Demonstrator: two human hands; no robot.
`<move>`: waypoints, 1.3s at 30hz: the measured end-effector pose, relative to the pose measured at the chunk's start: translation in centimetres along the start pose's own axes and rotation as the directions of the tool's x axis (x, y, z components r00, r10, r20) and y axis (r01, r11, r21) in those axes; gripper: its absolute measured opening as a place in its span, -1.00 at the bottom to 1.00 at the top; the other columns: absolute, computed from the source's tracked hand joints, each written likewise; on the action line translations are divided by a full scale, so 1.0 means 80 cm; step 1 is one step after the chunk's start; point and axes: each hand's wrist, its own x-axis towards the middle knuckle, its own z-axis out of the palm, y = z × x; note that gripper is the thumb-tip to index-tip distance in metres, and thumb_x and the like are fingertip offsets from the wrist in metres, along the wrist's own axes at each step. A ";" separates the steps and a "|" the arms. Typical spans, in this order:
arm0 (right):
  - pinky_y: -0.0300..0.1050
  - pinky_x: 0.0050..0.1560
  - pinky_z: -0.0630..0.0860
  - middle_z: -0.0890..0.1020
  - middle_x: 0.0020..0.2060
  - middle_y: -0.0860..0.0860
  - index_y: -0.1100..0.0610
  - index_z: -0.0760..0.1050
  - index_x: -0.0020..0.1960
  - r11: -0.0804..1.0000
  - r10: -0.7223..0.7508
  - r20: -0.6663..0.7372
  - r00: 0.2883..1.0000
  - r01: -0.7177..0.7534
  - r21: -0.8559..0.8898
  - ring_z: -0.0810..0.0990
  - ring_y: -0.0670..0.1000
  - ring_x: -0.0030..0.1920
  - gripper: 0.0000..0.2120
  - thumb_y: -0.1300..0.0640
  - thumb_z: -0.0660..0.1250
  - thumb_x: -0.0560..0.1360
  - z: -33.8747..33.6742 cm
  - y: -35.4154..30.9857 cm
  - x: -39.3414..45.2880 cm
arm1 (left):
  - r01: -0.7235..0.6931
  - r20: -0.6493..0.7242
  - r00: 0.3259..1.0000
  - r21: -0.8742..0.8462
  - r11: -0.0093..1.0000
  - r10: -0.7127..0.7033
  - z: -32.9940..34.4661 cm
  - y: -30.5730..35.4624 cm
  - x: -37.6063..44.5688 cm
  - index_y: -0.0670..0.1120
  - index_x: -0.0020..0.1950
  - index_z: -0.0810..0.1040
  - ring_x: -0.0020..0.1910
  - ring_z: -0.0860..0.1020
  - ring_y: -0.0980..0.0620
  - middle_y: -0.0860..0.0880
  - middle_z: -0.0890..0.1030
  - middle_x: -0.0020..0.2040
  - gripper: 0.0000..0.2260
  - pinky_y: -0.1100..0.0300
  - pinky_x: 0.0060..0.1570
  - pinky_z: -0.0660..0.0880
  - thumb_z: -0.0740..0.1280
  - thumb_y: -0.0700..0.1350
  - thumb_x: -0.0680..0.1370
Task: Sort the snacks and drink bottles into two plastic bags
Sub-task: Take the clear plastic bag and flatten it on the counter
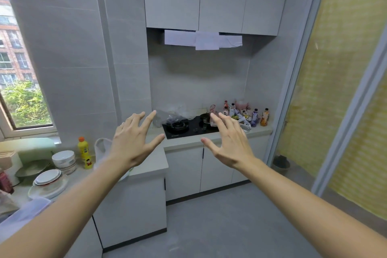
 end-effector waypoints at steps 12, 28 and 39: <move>0.19 0.47 0.35 0.24 0.55 -0.12 -0.11 0.16 0.61 0.984 0.113 0.013 0.993 -0.114 0.140 0.14 -0.05 0.57 -0.30 -0.33 0.23 0.57 0.065 0.165 0.058 | -0.138 0.061 0.988 -0.096 0.986 0.144 0.150 0.085 0.133 0.14 0.63 0.20 0.47 0.37 -0.02 0.04 0.43 0.49 -0.33 -0.09 0.33 0.41 0.05 0.39 0.56; 0.11 0.51 0.32 0.25 0.53 -0.12 -0.10 0.12 0.62 0.931 0.268 0.067 0.961 -0.276 0.240 0.16 -0.05 0.54 -0.27 -0.33 0.22 0.55 0.138 0.463 0.191 | -0.128 0.188 0.966 -0.247 0.961 0.177 0.411 0.258 0.325 0.19 0.66 0.08 0.53 0.28 0.03 0.09 0.31 0.56 -0.31 -0.06 0.37 0.42 -0.01 0.43 0.58; 0.08 0.51 0.30 0.27 0.53 -0.11 -0.11 0.13 0.62 0.938 0.284 0.125 0.951 -0.302 0.168 0.18 -0.04 0.54 -0.32 -0.28 0.24 0.60 0.226 0.625 0.319 | -0.110 0.185 0.965 -0.355 0.928 0.185 0.597 0.313 0.498 0.17 0.65 0.12 0.49 0.32 0.00 0.06 0.35 0.53 -0.36 -0.09 0.30 0.45 0.08 0.35 0.61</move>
